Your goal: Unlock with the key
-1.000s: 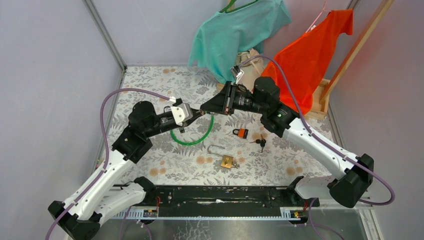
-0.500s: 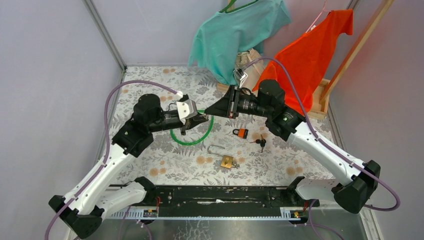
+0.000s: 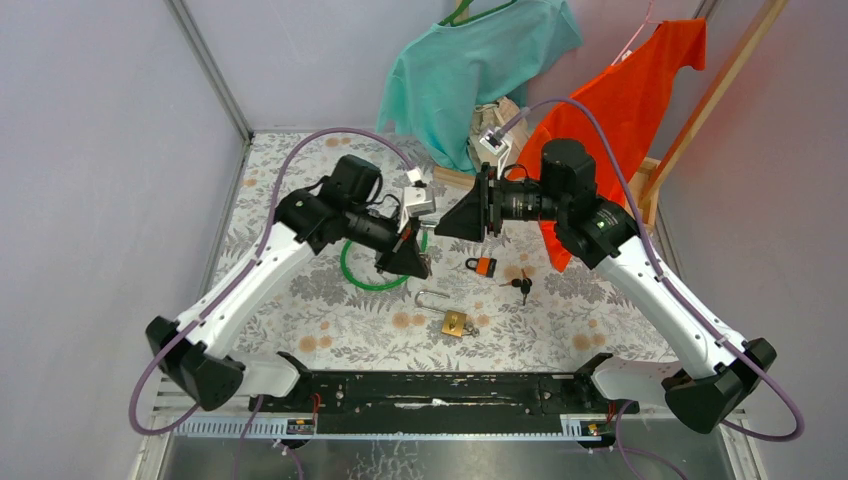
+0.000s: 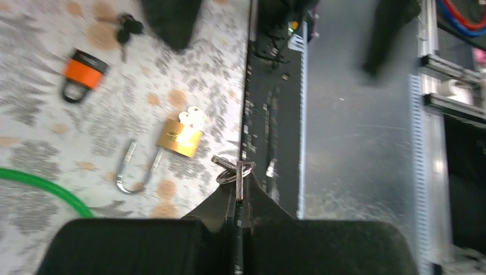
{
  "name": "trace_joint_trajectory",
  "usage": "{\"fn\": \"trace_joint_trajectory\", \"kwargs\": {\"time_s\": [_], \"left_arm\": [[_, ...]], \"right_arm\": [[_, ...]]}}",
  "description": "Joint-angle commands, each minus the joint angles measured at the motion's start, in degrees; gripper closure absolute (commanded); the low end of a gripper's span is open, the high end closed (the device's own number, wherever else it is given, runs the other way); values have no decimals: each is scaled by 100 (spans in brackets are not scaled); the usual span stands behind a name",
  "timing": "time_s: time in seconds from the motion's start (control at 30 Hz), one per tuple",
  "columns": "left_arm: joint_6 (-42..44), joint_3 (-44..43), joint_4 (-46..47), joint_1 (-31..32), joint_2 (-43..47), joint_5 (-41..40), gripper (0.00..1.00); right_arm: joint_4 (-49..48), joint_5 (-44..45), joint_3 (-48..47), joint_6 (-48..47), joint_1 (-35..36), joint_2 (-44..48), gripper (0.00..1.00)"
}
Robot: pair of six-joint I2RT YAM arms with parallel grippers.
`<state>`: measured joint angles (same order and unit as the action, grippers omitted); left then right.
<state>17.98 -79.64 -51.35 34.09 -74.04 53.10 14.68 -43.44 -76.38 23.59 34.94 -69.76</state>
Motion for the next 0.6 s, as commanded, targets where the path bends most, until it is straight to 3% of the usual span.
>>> {"fn": "trace_joint_trajectory", "kwargs": {"time_s": [0.0, 0.57], "left_arm": [[104, -455, -1230, -7, -440, 692, 100], [-461, -679, -869, -64, -514, 1157, 100]], "right_arm": [[-871, -1122, 163, -349, 51, 164, 52], [-1268, -1009, 869, -381, 444, 153, 56]]}}
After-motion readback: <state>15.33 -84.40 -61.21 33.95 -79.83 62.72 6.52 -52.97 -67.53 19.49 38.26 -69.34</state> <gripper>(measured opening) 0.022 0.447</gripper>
